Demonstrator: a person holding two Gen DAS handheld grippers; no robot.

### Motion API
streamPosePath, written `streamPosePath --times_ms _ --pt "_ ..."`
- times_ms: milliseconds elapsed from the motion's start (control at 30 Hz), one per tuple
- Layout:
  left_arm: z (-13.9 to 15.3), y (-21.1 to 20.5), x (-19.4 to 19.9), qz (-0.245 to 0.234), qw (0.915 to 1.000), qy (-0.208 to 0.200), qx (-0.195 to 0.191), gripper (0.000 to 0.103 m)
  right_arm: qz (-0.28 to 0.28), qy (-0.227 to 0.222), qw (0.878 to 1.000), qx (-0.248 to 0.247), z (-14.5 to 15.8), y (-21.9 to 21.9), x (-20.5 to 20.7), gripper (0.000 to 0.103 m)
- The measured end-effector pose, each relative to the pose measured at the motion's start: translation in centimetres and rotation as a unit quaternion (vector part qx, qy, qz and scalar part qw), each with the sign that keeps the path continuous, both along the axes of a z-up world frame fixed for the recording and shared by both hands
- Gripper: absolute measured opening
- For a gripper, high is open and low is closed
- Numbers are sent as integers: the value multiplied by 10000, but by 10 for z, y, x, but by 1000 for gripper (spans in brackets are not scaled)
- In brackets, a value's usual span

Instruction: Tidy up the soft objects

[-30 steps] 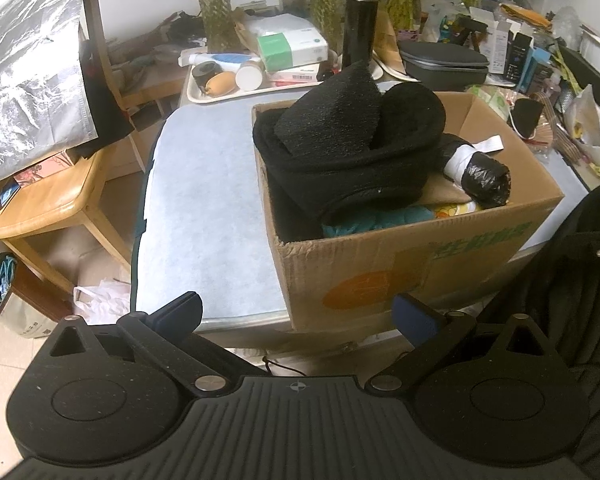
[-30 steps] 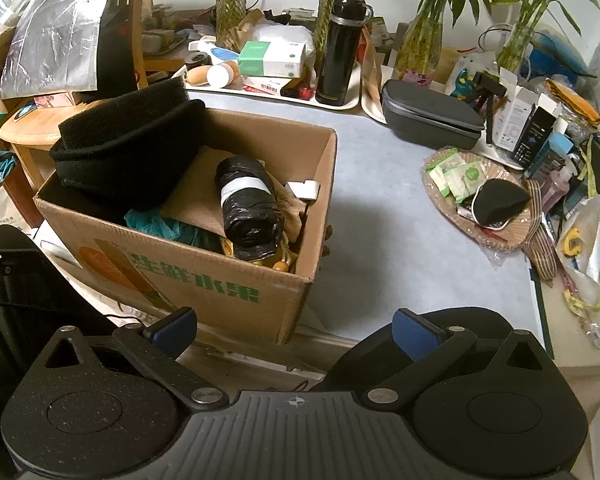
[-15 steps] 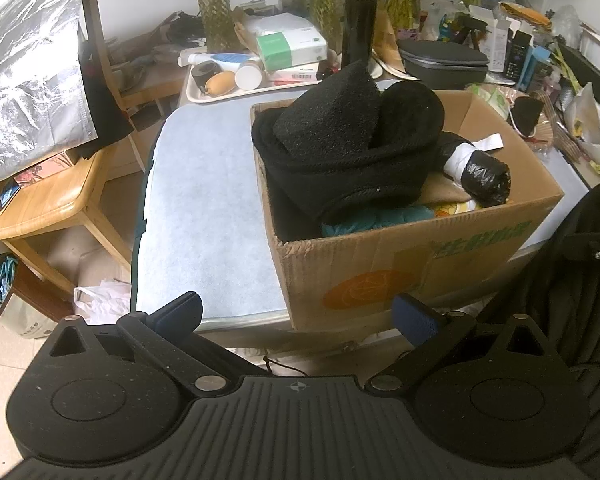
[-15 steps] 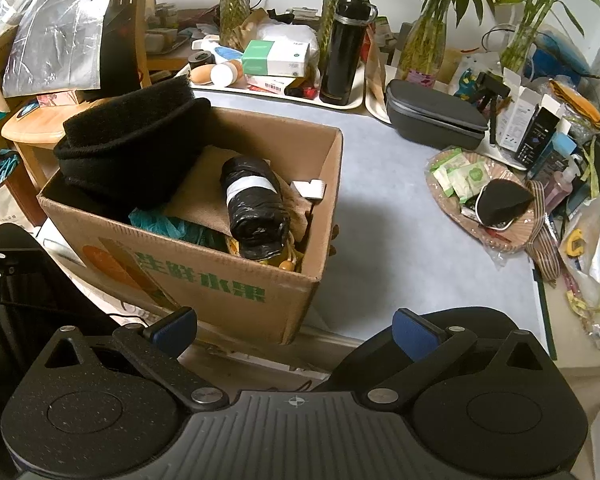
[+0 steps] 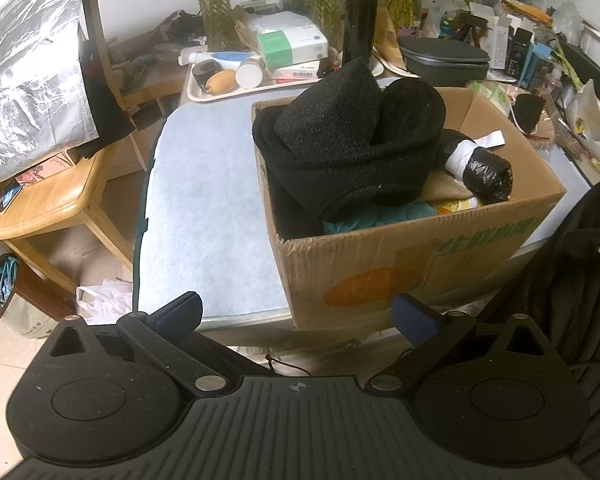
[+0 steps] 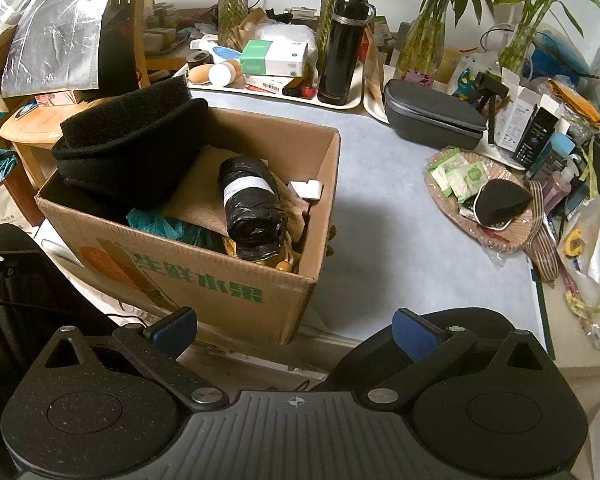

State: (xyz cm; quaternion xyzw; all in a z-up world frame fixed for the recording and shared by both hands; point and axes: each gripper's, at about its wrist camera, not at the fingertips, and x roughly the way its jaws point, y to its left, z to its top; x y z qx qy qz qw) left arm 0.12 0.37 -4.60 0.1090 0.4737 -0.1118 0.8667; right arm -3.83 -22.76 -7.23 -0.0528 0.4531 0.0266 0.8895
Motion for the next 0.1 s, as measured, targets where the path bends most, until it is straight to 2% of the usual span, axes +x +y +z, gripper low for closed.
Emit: streamPosePath --times_ms 100 --pt "1 2 0 36 10000 -77 -46 103 -10 -3 10000 3 0 -4 1 103"
